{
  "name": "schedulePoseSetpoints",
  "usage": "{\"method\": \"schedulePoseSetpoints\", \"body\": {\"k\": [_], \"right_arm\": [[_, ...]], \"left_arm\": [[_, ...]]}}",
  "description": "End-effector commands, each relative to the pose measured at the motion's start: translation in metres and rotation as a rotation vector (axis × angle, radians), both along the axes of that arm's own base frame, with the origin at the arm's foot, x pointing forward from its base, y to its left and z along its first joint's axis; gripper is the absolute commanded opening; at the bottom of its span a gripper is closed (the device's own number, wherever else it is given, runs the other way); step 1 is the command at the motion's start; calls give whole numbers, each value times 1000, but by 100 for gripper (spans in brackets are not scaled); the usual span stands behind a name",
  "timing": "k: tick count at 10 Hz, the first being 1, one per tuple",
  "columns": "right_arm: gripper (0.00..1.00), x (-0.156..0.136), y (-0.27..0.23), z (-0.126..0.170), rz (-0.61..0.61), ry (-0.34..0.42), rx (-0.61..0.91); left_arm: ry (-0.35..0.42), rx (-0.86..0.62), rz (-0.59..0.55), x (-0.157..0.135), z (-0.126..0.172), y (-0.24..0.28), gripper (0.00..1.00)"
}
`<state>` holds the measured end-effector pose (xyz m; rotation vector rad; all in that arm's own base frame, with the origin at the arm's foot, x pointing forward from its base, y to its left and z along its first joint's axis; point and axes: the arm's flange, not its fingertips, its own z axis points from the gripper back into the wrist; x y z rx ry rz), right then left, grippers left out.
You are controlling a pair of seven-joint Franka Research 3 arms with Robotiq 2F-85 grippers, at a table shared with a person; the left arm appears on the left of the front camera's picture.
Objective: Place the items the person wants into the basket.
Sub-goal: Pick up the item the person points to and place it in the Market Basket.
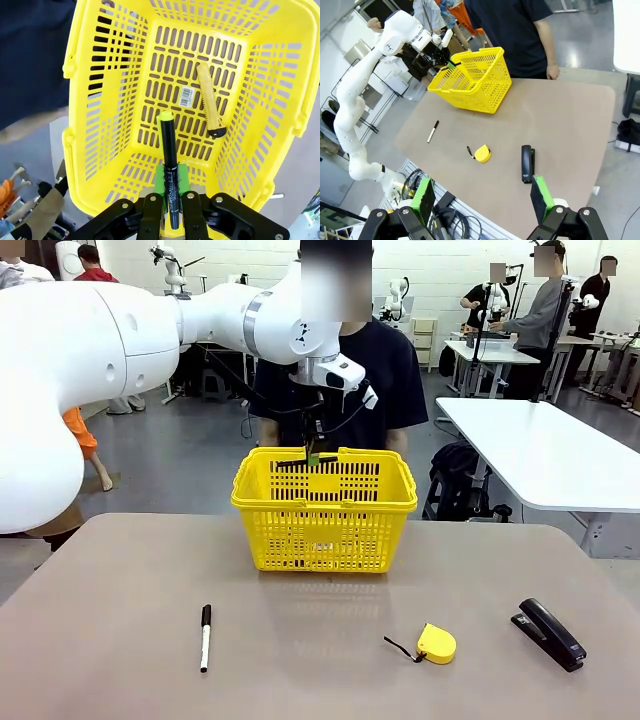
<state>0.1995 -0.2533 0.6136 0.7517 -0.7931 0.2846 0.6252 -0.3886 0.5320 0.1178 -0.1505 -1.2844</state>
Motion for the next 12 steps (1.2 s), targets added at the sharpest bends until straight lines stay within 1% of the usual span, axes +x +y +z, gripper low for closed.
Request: {"method": "schedulePoseSetpoints", "body": {"k": [1,2,3,4,5,7,9,11,12], "right_arm": [[100,1,0,2,11,-26,18],[100,1,0,2,11,-26,18],[100,1,0,2,11,-26,18],[100,1,0,2,11,-26,18],[100,1,0,2,11,-26,18],[100,1,0,2,11,-26,18],[100,1,0,2,11,-26,18],[100,1,0,2,11,-26,18],[100,1,0,2,11,-26,18]], "left_arm": [[-6,-2,5,-1,7,3,11],[-6,-2,5,-1,7,3,11],[-2,-1,1,0,1,1,11],[55,-8,-39,5,-18,4,11],[88,-8,-52,11,-31,6,11],[118,-8,-71,14,-51,2,11],[159,-9,-82,24,-60,2,11],[172,-18,-90,24,-66,0,11],[174,-18,-104,26,-65,1,43]]}}
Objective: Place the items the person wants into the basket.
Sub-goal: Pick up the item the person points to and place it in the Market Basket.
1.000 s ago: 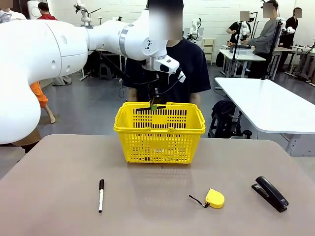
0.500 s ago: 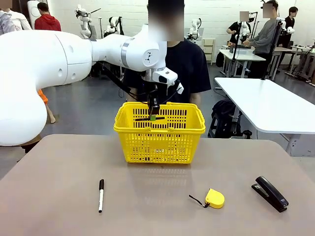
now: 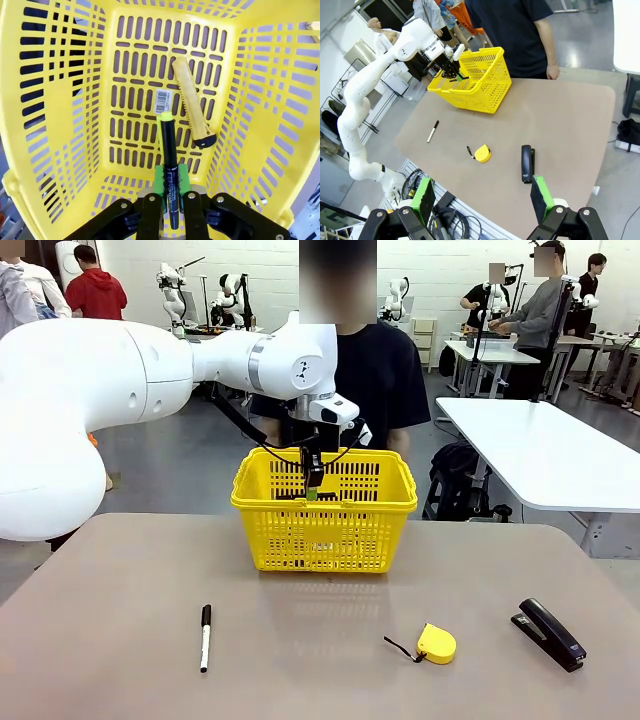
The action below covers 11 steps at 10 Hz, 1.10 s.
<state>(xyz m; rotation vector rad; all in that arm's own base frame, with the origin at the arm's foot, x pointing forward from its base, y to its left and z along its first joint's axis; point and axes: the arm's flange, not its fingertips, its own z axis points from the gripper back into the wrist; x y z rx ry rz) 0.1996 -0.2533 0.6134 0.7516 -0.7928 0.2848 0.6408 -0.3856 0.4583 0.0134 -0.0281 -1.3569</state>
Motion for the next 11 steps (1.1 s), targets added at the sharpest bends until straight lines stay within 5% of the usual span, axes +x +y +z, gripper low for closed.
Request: {"method": "schedulePoseSetpoints", "body": {"k": [1,2,5,6,11], "right_arm": [[100,1,0,2,11,-27,18],[100,1,0,2,11,-27,18],[100,1,0,2,11,-27,18],[100,1,0,2,11,-27,18],[100,1,0,2,11,-27,18]], "left_arm": [[29,-18,-37,10,9,-1,71],[29,-19,-42,8,7,-2,100],[32,-14,-55,8,8,0,93],[32,-14,-54,7,7,-1,100],[14,-36,-34,1,21,7,100]]}}
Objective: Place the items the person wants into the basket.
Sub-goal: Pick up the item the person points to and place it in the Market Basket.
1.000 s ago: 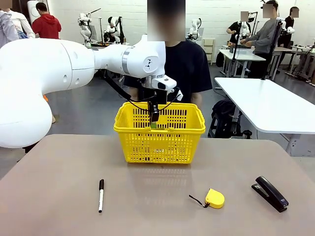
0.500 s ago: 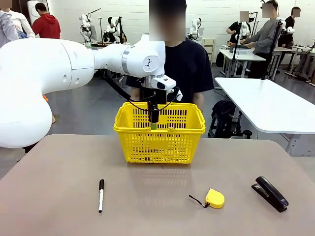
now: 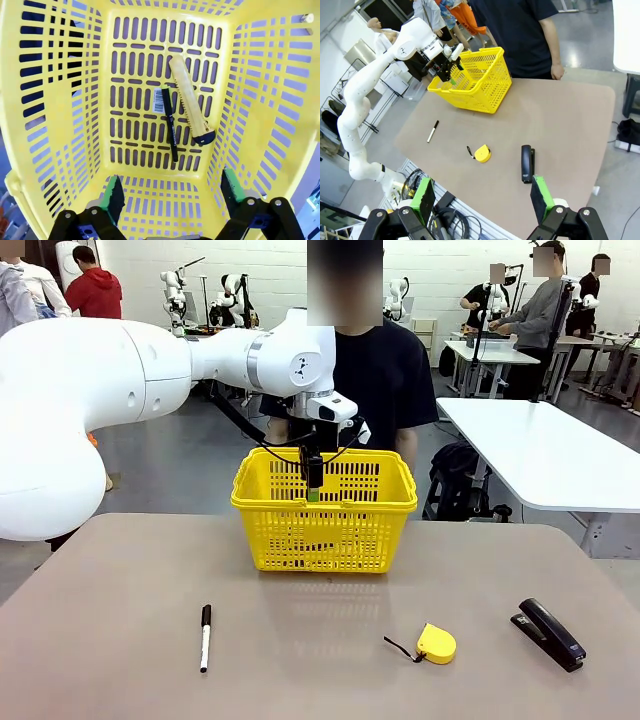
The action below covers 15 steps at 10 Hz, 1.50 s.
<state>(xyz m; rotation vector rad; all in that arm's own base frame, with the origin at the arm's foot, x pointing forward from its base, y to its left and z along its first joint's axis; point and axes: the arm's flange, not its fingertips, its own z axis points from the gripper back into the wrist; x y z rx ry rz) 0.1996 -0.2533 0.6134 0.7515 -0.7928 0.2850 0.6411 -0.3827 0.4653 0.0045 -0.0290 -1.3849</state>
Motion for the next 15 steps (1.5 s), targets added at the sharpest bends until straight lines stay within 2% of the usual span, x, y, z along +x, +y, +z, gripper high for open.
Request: {"method": "schedulePoseSetpoints", "body": {"k": [1,3,4,5,8,9,11,12,14,15], "right_arm": [[100,1,0,3,11,-27,18],[100,1,0,3,11,-27,18],[100,1,0,3,11,-27,18],[100,1,0,3,11,-27,18],[100,1,0,3,11,-27,18],[100,1,0,3,11,-27,18],[100,1,0,3,11,-27,18],[100,1,0,3,11,-27,18],[100,1,0,3,11,-27,18],[100,1,0,3,11,-27,18]], "left_arm": [[-34,-60,3,-18,38,23,100],[-193,-138,87,-83,91,94,100],[-256,-188,143,-122,106,136,100],[-303,-234,189,-162,111,177,100],[-361,-338,269,-228,82,246,100],[-360,-365,295,-232,87,266,100],[-352,-377,352,-257,63,279,100],[-320,-352,361,-248,72,289,100],[-285,-365,406,-248,48,292,100],[-259,-332,426,-233,55,291,100]]}}
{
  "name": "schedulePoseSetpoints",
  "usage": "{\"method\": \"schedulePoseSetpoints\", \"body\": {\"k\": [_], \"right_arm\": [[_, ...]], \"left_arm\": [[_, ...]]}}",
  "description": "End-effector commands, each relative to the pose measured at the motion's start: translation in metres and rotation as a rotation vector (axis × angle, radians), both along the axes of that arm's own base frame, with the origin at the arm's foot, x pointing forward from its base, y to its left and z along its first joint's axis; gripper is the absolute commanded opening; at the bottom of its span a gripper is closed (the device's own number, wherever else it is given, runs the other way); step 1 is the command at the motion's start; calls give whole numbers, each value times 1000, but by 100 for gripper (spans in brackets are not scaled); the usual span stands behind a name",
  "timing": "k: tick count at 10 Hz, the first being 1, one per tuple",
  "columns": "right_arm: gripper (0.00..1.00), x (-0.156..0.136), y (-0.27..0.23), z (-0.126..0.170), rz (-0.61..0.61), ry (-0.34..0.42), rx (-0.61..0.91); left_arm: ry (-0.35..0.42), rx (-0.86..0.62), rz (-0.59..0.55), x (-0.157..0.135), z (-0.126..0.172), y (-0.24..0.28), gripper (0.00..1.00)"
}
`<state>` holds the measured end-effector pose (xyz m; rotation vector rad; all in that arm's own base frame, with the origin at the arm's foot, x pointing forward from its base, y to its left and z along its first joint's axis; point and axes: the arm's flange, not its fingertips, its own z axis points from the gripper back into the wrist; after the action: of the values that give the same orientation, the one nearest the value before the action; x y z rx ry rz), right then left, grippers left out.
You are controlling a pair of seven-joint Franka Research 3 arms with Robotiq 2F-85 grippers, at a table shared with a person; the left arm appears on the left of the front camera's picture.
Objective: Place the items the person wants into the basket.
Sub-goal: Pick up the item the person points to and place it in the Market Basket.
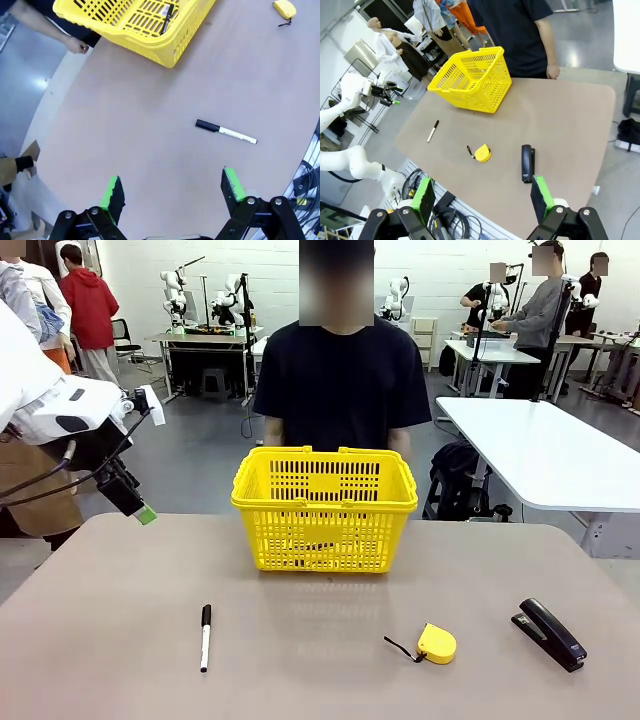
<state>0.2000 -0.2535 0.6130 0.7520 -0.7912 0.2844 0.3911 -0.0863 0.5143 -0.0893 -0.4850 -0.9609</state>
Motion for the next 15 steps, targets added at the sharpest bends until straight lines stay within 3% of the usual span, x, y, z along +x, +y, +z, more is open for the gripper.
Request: {"method": "schedulePoseSetpoints", "body": {"k": [1,7,9,11,13,15], "right_arm": [[100,1,0,3,11,-28,18],[100,1,0,3,11,-28,18],[100,1,0,3,11,-28,18],[100,1,0,3,11,-28,18],[100,1,0,3,11,-28,18],[100,1,0,3,11,-28,18]], "left_arm": [[-15,1,-14,-6,2,0,100],[-12,-2,-14,-3,5,-1,100],[54,-202,-281,-25,44,91,100],[-13,-293,-489,-77,64,160,100],[-101,-379,-536,-104,76,220,100],[-147,-456,-479,-111,72,254,100]]}}
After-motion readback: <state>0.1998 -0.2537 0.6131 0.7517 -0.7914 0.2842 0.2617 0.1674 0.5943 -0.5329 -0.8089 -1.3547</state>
